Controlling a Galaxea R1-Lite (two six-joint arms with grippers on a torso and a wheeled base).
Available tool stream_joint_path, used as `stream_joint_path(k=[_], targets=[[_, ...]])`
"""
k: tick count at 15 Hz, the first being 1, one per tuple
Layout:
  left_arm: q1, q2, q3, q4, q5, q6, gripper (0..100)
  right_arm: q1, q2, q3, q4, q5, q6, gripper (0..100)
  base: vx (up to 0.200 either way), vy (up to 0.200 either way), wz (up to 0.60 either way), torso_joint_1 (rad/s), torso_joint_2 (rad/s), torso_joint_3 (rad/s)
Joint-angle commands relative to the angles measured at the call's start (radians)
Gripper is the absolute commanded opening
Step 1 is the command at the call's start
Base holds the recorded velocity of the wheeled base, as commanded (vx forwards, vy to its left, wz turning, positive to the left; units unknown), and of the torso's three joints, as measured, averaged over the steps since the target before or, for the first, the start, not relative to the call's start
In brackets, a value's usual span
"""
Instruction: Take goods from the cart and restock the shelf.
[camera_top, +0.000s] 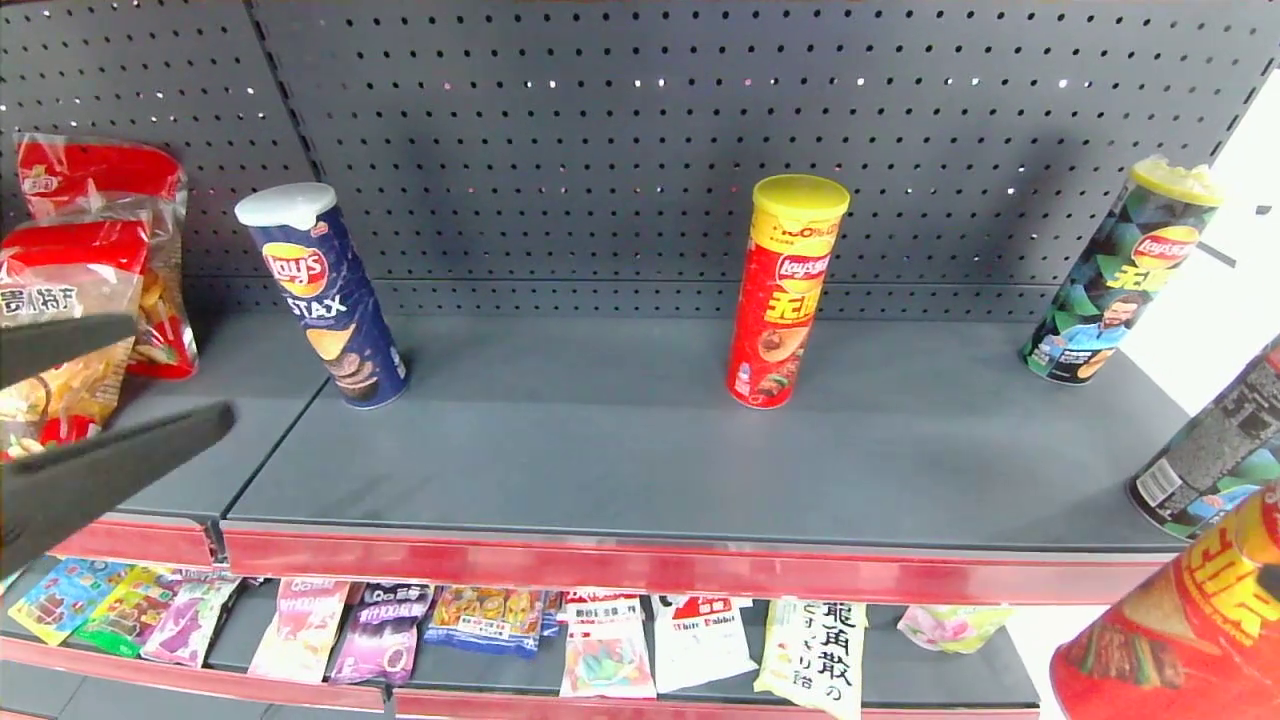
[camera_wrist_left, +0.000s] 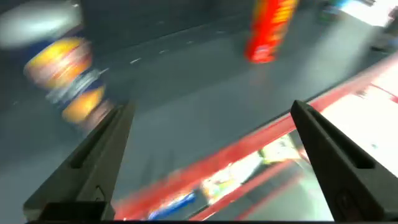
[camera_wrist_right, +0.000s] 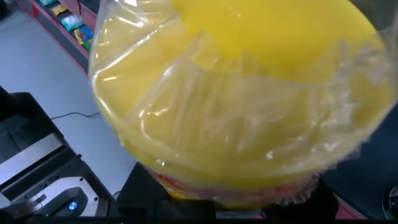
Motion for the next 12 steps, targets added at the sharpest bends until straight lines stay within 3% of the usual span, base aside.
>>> stream_joint_path(k=[1, 5, 12], targets=[[-0.287, 0.616, -0.439, -0.031, -0.096, 0.044, 100, 0.001, 0.028, -0.004, -0.001, 0.0, 0.004, 0, 0.0, 0.0, 0.0, 0.0, 0.0, 0.0], [-0.359, 0.867, -0.662, -0.032, -0.119, 0.052, 100, -0.003, 0.022, 0.001, -0.001, -0.003, 0.019, 0, 0.0, 0.0, 0.0, 0.0, 0.0, 0.0], [-0.365, 1.05, -0.864, -0.034, -0.119, 0.102, 100, -0.003, 0.016, 0.002, -0.001, -0.003, 0.021, 0, 0.0, 0.0, 0.0, 0.0, 0.0, 0.0]])
